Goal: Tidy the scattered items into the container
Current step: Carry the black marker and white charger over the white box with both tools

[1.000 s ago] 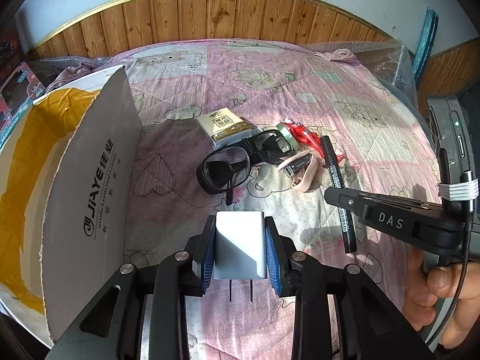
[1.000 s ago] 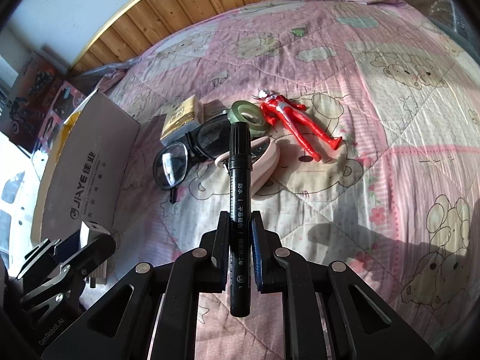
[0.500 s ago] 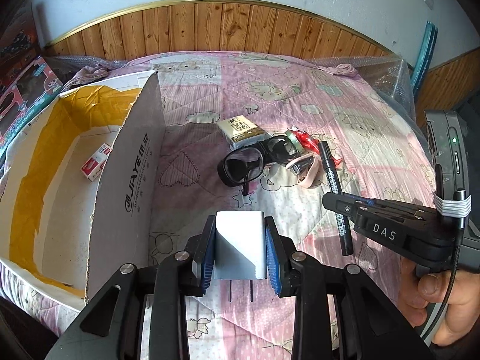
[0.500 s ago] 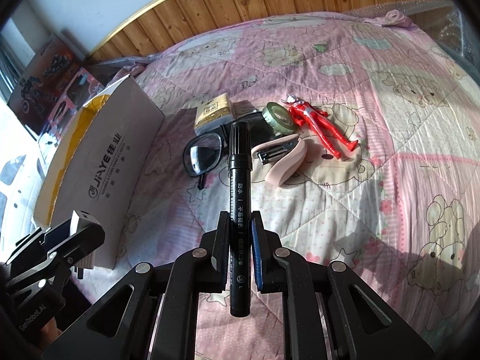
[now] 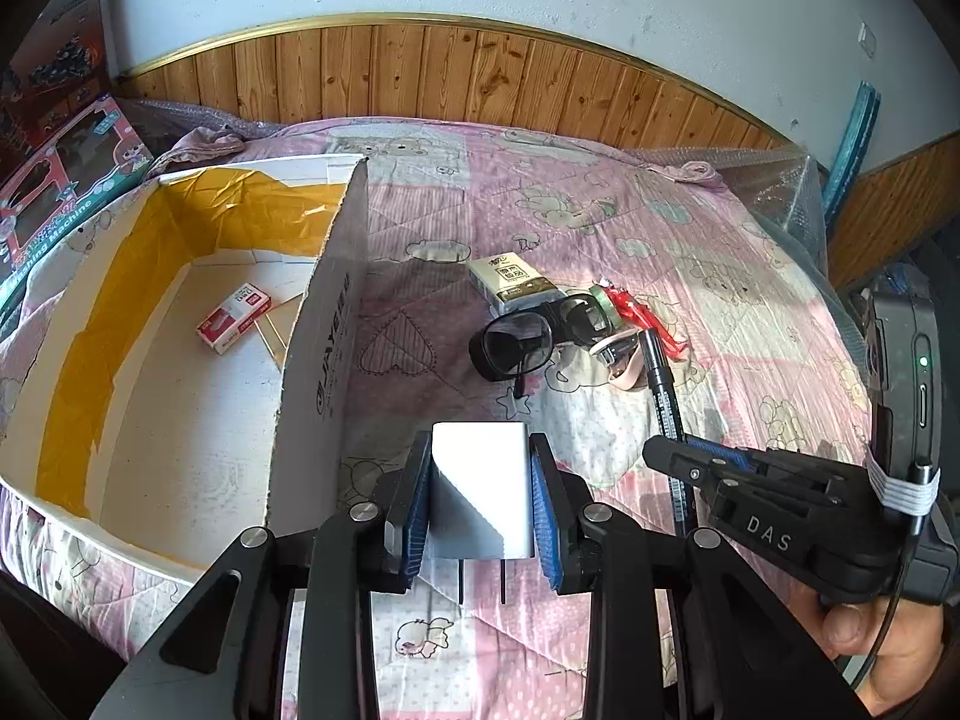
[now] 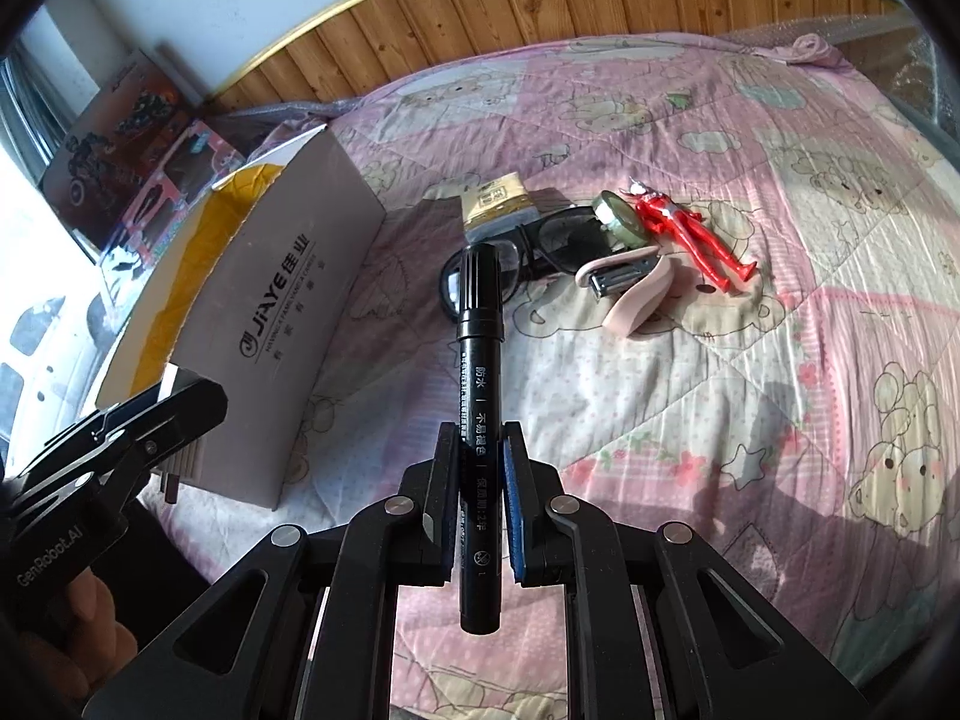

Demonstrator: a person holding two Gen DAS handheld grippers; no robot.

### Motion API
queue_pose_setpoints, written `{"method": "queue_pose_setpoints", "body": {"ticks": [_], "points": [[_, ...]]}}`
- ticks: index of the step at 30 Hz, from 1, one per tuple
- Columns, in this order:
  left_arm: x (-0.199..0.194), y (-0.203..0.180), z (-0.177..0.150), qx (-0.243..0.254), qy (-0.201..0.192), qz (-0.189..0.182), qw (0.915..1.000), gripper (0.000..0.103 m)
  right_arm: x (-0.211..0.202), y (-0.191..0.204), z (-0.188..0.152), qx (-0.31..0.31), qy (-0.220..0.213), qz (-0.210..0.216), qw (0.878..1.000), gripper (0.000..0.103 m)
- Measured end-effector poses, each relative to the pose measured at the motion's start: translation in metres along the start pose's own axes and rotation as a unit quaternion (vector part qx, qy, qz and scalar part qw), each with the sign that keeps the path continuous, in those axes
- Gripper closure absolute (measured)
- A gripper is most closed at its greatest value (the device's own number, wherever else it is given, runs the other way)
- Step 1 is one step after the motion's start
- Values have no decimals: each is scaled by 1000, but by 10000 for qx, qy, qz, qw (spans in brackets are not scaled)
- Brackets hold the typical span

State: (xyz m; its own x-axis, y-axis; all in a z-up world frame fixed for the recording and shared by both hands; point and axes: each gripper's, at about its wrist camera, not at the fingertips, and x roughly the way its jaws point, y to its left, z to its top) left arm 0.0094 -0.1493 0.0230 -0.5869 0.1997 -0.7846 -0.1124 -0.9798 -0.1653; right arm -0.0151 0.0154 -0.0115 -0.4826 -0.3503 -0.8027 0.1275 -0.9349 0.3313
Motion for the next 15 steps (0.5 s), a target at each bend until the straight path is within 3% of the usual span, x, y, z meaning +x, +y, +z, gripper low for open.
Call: {"method": "queue_pose_setpoints", "body": {"ticks": [15], "points": [[-16,23,1,-205,-113,-131,9996,72,-16,43,-3,-85,-72,200,9997,89]]}}
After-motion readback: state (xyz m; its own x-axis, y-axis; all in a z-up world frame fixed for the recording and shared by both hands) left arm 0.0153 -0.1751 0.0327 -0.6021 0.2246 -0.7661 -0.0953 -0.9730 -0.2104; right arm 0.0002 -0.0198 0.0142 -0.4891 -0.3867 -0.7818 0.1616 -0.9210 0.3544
